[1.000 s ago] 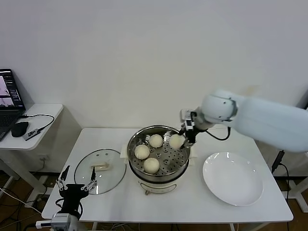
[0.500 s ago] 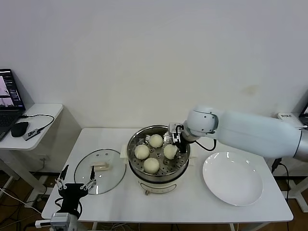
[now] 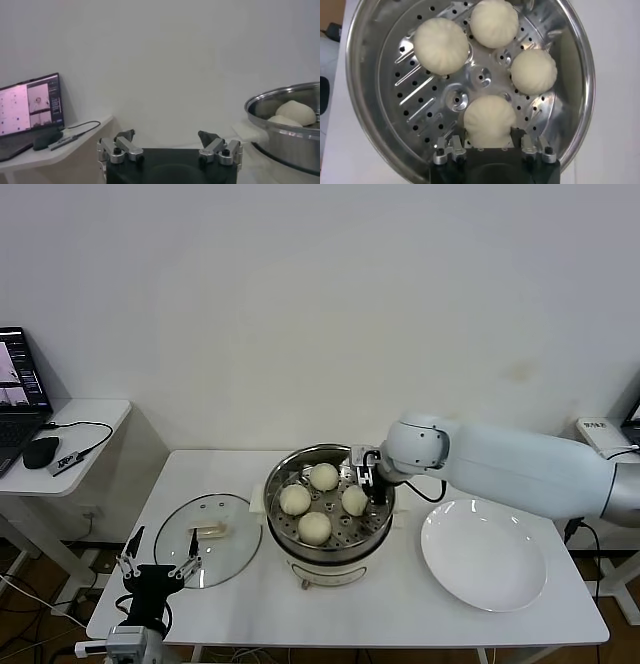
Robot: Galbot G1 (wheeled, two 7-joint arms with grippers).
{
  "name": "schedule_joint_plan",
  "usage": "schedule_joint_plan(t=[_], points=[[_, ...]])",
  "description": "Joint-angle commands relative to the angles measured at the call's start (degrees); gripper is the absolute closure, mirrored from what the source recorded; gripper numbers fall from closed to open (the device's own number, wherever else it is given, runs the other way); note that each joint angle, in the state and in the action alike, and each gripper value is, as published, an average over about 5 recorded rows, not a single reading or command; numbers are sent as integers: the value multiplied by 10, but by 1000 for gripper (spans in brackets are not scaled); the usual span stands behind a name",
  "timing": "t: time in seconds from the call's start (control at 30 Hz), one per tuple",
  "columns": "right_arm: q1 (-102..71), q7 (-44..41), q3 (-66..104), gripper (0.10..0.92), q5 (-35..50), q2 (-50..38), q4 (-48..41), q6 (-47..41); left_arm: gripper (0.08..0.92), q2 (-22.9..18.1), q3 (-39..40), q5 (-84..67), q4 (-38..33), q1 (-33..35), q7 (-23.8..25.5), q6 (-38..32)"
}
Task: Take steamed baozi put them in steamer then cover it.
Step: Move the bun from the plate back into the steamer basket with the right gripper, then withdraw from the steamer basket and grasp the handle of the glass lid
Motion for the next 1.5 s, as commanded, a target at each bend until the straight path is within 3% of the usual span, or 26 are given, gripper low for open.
schedule_joint_plan(t=[0.03,0.2,0.33,0.47,0.6,0.77,0.93,1.13,1.3,1.5], points=[[-7,18,37,305,14,-7,12,-3,177,0,0,0,-1,1,0,0],[-5,35,78,211,29,-40,47,-2,177,1,1,0,-2,1,0,0],[-18,70,122,203,54,-91,94,-1,177,2,4,-1,0,1,1,0],[-75,168,189,203,94,-160,145,25,177,2,6,-2,8,-2,2,-3],[-227,300,311,203,112,-233,197,101,177,3,9,-1,15,-5,1,-12],[-592,388,617,203,75,-258,250,226,177,5,11,0,31,-7,6,-31],[-902,392,915,203,-15,-146,262,343,177,3,12,8,53,-12,4,-50],[-1038,343,1096,203,-136,60,223,490,177,4,25,45,77,-22,-6,-65],[-1087,306,1178,203,-143,173,218,518,177,5,28,166,109,-32,-29,-93],[-1142,268,1242,203,-129,264,239,505,177,22,-14,474,163,-36,-37,-151]])
